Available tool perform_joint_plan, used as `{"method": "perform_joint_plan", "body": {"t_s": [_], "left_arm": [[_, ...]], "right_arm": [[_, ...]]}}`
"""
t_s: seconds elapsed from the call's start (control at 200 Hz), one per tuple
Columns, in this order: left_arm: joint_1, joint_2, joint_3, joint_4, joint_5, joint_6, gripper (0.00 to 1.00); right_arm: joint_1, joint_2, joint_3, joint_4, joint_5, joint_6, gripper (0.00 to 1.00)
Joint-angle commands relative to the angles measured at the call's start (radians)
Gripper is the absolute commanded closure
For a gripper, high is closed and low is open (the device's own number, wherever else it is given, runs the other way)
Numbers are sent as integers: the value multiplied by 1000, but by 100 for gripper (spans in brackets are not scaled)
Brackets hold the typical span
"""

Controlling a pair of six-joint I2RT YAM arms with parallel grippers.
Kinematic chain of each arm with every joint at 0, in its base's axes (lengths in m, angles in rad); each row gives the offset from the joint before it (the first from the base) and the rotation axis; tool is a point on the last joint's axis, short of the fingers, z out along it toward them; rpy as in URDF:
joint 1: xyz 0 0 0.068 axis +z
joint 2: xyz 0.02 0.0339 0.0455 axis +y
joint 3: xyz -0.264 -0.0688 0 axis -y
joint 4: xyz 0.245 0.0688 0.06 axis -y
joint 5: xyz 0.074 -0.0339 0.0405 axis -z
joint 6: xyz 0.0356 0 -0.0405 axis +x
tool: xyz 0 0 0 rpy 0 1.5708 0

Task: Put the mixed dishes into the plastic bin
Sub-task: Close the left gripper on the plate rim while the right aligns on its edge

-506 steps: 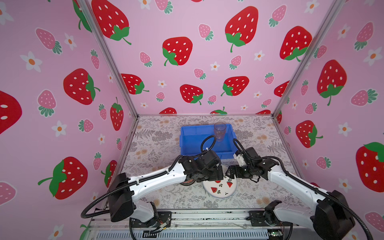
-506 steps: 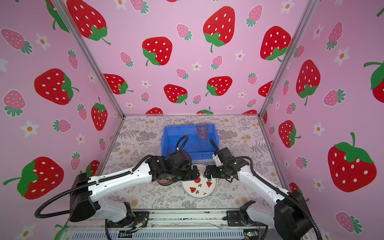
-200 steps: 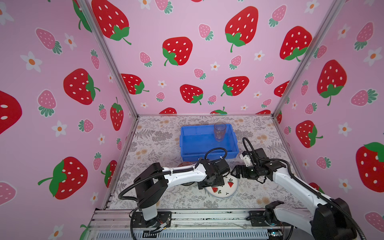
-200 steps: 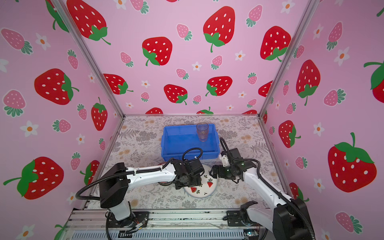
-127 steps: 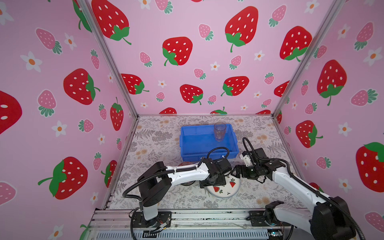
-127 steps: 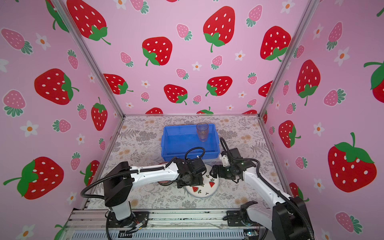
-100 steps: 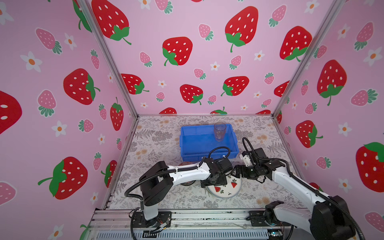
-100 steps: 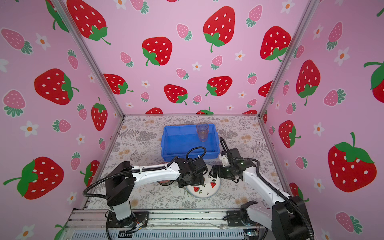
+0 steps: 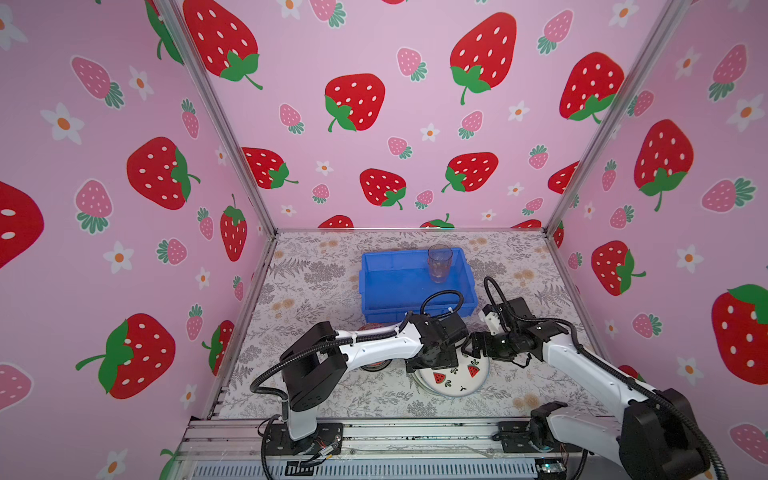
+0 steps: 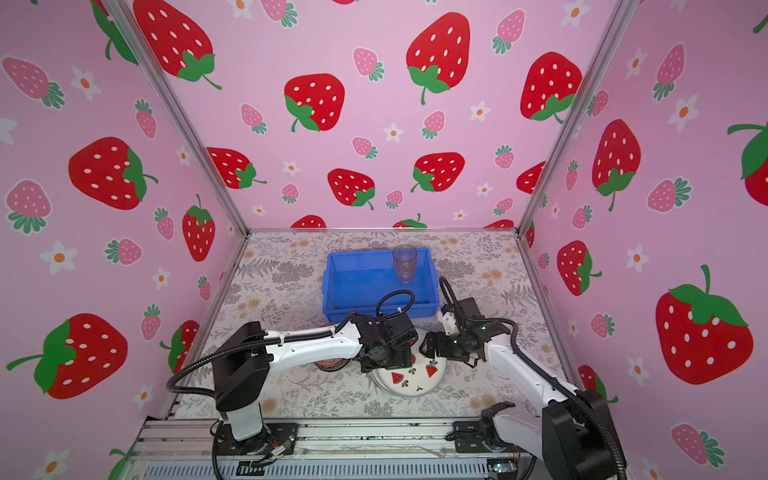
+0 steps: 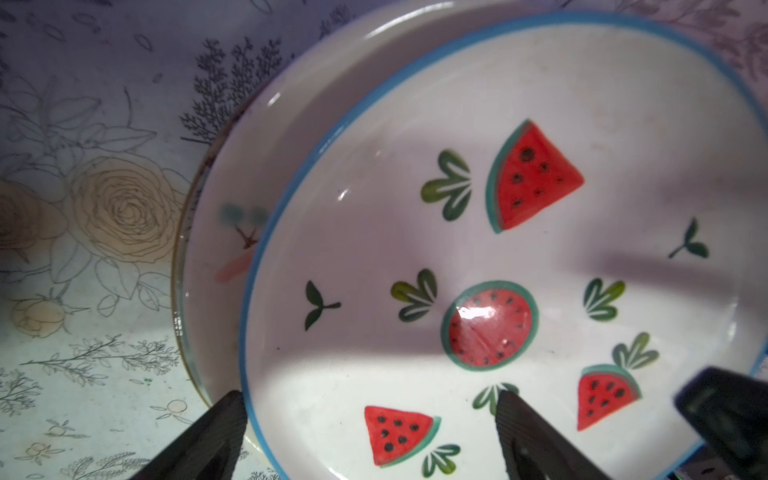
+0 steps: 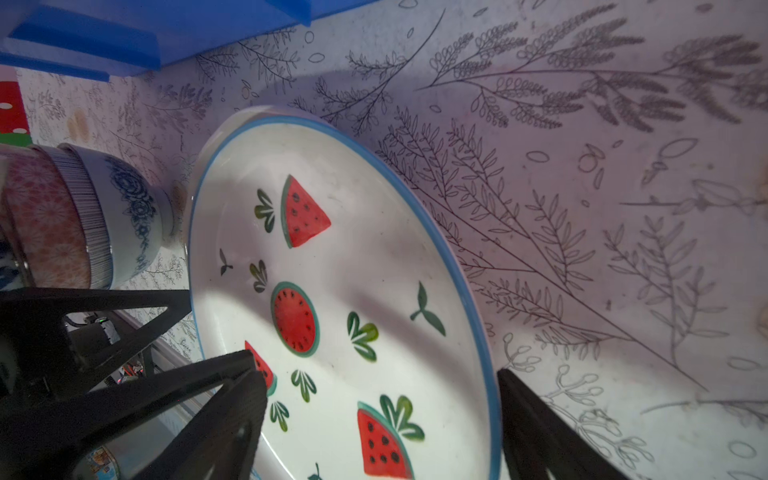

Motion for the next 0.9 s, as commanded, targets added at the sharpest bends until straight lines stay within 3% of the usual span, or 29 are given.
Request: {"method": "perform_joint_plan", "body": {"t_s": [0.0,0.415,0.895], "left_arm": [[-2,22,52,23,-1,3,4],[-2,29,49,39,9,2,5],[-2,6,51,26,-10,6,5]], "right_arm": [[-4,-19,-11,-12,-6,0,17],[-6,-46,7,-28,-3,10,41],[-12,-44,-6,-18,-8,16,43]]}}
